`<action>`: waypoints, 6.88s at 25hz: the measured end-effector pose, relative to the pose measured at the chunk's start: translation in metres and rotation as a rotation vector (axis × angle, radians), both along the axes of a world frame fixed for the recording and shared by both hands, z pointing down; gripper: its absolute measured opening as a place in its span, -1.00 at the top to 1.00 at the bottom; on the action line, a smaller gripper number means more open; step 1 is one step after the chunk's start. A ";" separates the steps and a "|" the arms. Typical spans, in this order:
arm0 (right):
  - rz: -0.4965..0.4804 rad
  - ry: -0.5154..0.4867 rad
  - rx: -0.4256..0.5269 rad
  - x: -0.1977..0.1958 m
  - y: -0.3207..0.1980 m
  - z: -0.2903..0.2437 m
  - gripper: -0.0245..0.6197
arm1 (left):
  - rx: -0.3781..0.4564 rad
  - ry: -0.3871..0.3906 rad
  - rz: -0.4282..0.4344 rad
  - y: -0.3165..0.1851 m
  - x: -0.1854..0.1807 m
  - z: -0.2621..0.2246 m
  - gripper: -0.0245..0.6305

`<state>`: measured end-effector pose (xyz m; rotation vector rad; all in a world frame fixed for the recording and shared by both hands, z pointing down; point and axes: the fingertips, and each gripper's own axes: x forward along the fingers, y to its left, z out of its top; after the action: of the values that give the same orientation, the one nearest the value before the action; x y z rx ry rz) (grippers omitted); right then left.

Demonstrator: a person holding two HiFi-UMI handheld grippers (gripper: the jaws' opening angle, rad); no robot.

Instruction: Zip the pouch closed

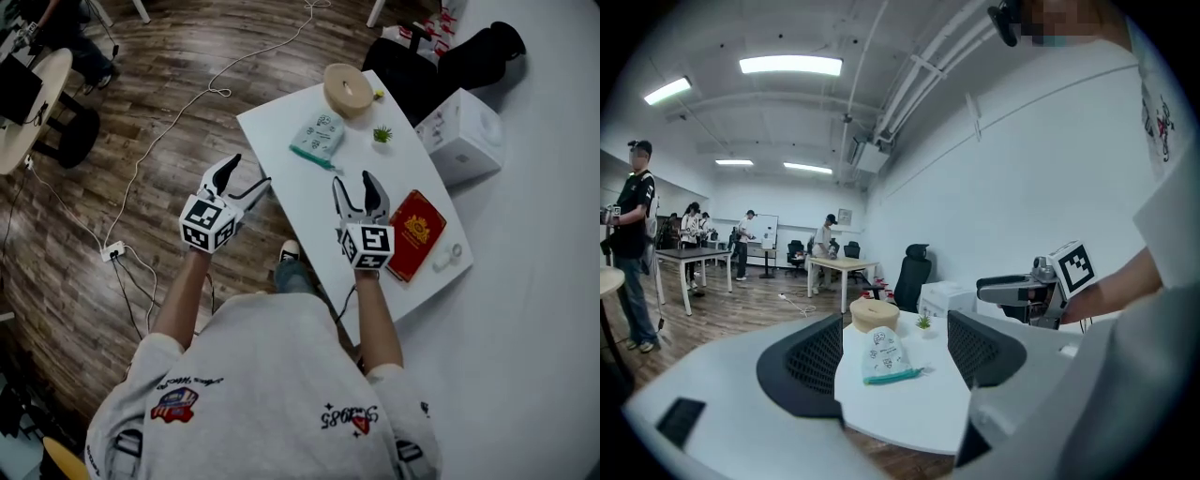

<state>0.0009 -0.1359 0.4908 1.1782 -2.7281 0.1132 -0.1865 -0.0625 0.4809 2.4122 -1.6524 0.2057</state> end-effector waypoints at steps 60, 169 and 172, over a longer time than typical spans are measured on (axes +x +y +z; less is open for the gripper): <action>-0.574 0.826 -0.374 -0.021 -0.134 0.312 0.63 | -0.281 0.015 -0.101 -0.077 -0.074 0.106 -0.10; -0.344 0.178 -0.410 -0.027 -0.054 0.029 0.86 | -0.202 0.385 0.743 -0.154 0.154 0.011 0.89; -0.359 0.174 -0.415 -0.030 -0.053 0.028 0.86 | -0.206 0.361 0.715 -0.160 0.149 0.015 0.89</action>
<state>-0.0290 -0.1893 0.5189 0.5533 -2.5414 0.4769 -0.0378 -0.2230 0.4954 2.5721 -0.5540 0.0348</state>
